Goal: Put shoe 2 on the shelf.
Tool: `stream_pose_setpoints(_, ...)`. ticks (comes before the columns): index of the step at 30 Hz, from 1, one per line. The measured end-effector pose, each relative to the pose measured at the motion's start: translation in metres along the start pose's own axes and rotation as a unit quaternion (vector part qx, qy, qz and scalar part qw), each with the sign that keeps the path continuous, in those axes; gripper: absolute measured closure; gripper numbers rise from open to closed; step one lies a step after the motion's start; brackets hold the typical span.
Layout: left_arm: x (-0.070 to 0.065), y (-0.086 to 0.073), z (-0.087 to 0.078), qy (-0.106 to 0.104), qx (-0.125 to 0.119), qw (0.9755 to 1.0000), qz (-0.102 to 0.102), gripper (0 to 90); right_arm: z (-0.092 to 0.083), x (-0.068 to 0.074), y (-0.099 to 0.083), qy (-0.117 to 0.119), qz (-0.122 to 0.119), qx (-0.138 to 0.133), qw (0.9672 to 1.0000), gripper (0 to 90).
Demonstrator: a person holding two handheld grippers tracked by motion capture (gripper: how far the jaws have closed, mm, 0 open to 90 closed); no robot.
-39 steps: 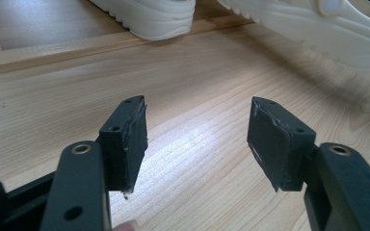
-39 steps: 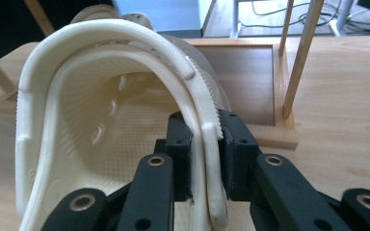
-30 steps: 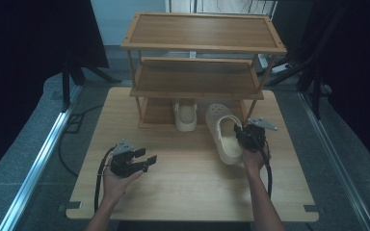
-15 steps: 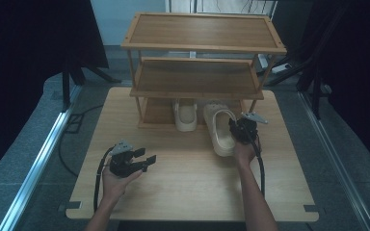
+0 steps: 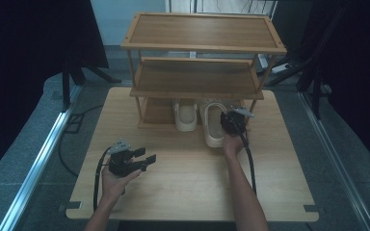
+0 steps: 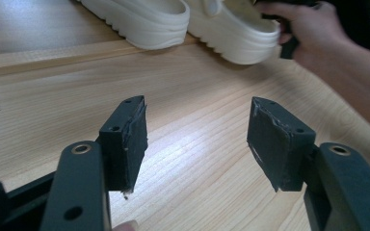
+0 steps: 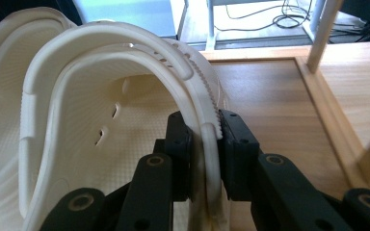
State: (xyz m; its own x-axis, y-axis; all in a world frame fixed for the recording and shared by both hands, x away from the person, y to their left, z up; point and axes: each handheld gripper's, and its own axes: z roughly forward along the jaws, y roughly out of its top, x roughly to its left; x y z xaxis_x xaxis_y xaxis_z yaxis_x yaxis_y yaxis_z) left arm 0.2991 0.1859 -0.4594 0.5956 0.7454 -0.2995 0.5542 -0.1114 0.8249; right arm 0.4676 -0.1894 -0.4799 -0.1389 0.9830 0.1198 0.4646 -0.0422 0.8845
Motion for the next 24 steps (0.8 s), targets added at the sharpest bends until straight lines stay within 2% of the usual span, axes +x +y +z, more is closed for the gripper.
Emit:
stream_pose_setpoints(7, 0.004, -0.001, 0.000, 0.002, 0.001, 1.0000, -0.007, 39.5, 0.021, 0.014, 0.002, -0.003, 0.003, -0.009, 1.0000, 75.0)
stream_pose_setpoints(12, 0.005, -0.002, 0.002, 0.002, 0.003, 1.0000, -0.007, 39.5, 0.028, 0.011, -0.002, -0.005, 0.014, -0.008, 0.9999, 71.6)
stream_pose_setpoints(13, 0.004, -0.002, 0.002, 0.002, 0.005, 1.0000, -0.006, 39.5, 0.028, 0.010, -0.002, 0.001, 0.015, -0.008, 0.9999, 67.7)
stream_pose_setpoints(15, 0.004, -0.002, 0.003, 0.002, 0.006, 1.0000, -0.005, 39.5, 0.023, 0.012, 0.000, 0.003, 0.000, -0.015, 0.9999, 58.4)
stream_pose_setpoints(16, 0.004, -0.002, 0.003, 0.003, 0.006, 1.0000, -0.004, 39.5, 0.022, 0.013, 0.001, 0.004, -0.001, -0.017, 0.9999, 56.4)
stream_pose_setpoints(17, 0.003, -0.002, 0.003, 0.004, 0.006, 1.0000, -0.005, 39.5, 0.018, 0.014, 0.002, 0.006, -0.014, -0.016, 0.9998, 53.5)
stream_pose_setpoints(18, 0.003, -0.002, 0.003, 0.004, 0.006, 1.0000, -0.004, 39.5, 0.015, 0.014, 0.003, 0.010, -0.018, -0.011, 0.9997, 51.1)
stream_pose_setpoints(24, 0.003, -0.002, 0.002, 0.003, 0.007, 1.0000, -0.003, 39.5, -0.004, 0.008, -0.001, 0.043, -0.018, 0.005, 0.9989, 47.0)
